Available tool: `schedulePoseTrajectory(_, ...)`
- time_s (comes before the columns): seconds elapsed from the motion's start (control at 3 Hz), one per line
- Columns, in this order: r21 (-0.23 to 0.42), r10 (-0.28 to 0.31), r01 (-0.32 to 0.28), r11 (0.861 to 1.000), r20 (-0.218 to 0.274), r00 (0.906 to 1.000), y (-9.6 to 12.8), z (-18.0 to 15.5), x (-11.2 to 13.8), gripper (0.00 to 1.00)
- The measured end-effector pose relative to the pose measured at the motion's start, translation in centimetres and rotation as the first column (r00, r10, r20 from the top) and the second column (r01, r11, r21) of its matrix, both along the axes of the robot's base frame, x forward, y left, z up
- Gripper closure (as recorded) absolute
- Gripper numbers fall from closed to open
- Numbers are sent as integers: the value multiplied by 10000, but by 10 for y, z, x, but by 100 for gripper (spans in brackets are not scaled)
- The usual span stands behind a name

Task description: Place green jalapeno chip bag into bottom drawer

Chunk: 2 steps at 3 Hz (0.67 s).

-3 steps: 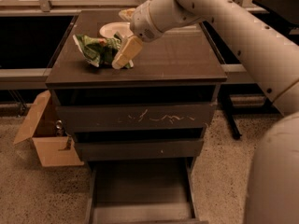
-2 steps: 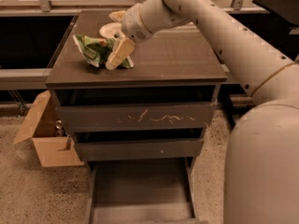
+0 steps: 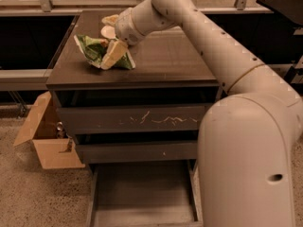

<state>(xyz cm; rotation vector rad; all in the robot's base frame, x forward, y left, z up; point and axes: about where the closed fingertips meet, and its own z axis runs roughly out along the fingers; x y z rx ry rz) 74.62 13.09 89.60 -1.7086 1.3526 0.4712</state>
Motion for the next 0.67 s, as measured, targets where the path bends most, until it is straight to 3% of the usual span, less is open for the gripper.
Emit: schedulePoseTrajectory(0.67, 249, 88, -77, 9997, -443, 9990, 10, -31, 16, 59)
